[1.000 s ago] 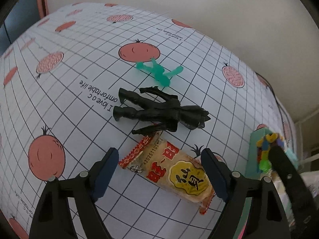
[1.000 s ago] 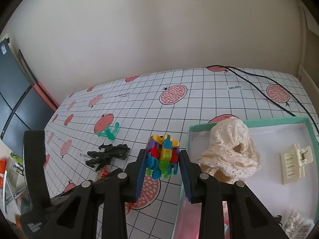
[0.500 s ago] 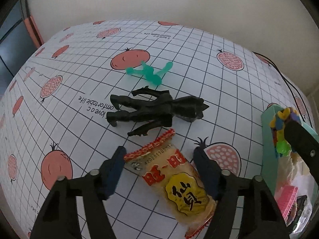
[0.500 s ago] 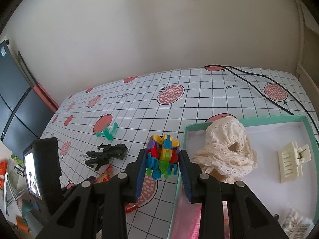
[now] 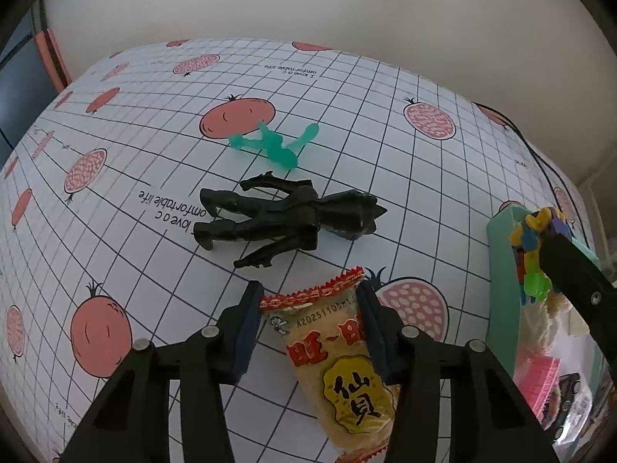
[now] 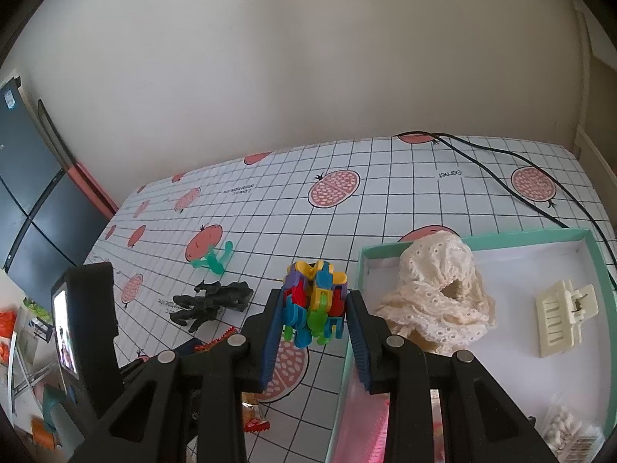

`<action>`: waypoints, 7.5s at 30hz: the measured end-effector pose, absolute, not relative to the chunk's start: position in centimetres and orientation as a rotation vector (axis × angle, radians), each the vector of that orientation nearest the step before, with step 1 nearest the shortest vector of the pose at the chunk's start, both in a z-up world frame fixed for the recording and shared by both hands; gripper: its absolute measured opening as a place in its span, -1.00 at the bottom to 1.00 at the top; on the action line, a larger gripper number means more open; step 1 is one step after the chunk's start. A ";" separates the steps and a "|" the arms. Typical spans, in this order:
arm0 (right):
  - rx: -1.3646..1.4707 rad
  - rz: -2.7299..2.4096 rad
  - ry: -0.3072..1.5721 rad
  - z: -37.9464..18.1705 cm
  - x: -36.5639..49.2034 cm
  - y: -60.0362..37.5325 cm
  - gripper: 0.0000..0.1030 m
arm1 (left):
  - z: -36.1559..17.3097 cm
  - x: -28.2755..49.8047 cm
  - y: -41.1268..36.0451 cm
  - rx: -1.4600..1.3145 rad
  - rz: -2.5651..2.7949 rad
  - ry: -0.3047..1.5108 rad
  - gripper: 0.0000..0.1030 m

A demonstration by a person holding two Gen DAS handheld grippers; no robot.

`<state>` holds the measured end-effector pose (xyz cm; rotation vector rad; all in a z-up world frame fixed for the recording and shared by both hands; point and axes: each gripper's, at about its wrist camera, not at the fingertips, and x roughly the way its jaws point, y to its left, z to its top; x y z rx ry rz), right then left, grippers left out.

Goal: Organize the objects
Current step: 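Grasp block toy with right tool while left tool grasps rice cracker bag, then carry block toy with right tool while left tool carries cracker bag over tray, then open right tool to drop block toy while left tool releases cracker bag, then move right tool to black action figure while left tool approaches green toy, then grasp black action figure with right tool while left tool grasps green toy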

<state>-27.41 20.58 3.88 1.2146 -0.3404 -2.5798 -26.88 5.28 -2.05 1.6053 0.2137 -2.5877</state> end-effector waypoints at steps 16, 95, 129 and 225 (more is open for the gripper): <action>1.101 -2.652 -0.377 7.2 -26.3 23.3 -0.33 | 4.0 -26.2 6.1 1.484 -2.776 0.351 -0.02; 1.511 -2.666 -0.258 3.4 -23.1 35.0 -0.30 | 3.2 -24.9 21.3 1.633 -3.053 0.139 0.15; 1.491 -2.790 -0.296 2.9 -24.6 32.8 1.00 | 3.4 -27.1 14.3 1.528 -2.980 0.111 1.00; 1.567 -2.709 0.029 -2.2 -30.8 6.7 0.76 | 0.1 -33.1 -9.2 1.522 -2.787 0.262 1.00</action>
